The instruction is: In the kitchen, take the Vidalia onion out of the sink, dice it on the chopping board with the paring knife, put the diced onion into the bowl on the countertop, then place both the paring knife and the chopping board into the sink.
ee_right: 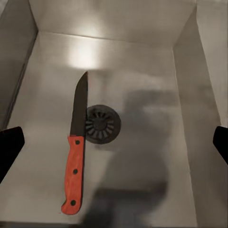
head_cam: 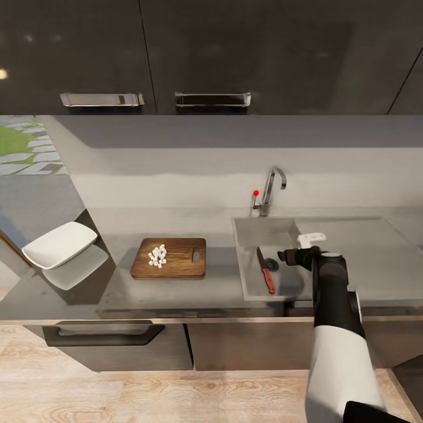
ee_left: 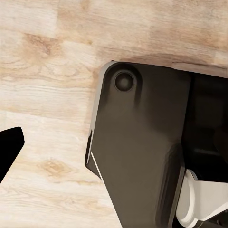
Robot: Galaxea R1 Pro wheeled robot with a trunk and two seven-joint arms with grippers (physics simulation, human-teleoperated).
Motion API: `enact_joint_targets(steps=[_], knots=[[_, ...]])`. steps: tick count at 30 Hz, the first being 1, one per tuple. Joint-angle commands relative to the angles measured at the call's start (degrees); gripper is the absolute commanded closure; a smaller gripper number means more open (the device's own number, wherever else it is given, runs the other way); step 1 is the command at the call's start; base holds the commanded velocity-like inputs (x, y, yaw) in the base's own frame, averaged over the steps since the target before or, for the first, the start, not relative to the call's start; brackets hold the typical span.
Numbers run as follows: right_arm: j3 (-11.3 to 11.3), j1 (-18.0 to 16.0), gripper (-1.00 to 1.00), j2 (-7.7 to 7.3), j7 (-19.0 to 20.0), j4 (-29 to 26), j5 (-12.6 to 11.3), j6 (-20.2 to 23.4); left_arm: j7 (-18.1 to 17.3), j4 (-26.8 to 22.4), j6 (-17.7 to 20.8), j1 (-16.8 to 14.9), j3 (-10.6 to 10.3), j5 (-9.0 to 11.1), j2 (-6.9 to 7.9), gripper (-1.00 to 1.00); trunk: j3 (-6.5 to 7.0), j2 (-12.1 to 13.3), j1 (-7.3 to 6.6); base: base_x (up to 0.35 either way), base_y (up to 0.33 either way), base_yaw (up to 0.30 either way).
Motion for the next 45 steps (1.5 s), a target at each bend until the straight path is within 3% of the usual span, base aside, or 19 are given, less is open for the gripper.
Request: enact_joint_targets(steps=[1,4,7,16,39,45], knots=[[0.69,0.54,-1.0,0.07,0.61,-0.69,-0.45,0.05,-0.33,-0.08,-0.01,0.04,0.05,0.49,0.0,-1.0,-0.1,-0.11,0.04,0.0,0.0,0.0],[2.75,1.65,-1.0,0.07,0.46,-1.57,-3.75,0.03,-0.33,-0.08,-0.01,0.03,0.05,0.49,0.0,-1.0,-0.1,-0.11,0.04,0.0,0.0,0.0],[3.82,1.93,-1.0,0.07,0.06,-1.51,-4.5,-0.03,-0.33,-0.08,-0.01,0.02,0.05,0.49,0.0,-1.0,-0.1,-0.11,0.04,0.0,0.0,0.0],[4.63,2.12,-1.0,0.07,-0.83,-1.43,-5.17,-0.07,-0.33,-0.08,0.01,0.04,0.05,0.49,0.0,-1.0,-0.1,-0.11,0.04,0.0,0.054,0.0],[4.64,2.13,-1.0,0.07,-0.64,-1.47,-5.29,-0.13,-0.33,-0.08,-0.01,0.02,0.05,0.49,0.0,-1.0,-0.1,-0.11,0.04,0.0,0.294,0.0],[4.63,2.13,-1.0,0.07,-0.43,-1.53,-7.32,-0.46,-0.33,-0.08,-0.01,0.02,0.05,0.51,0.0,-1.0,-0.1,-0.11,0.04,0.045,0.301,0.0]])
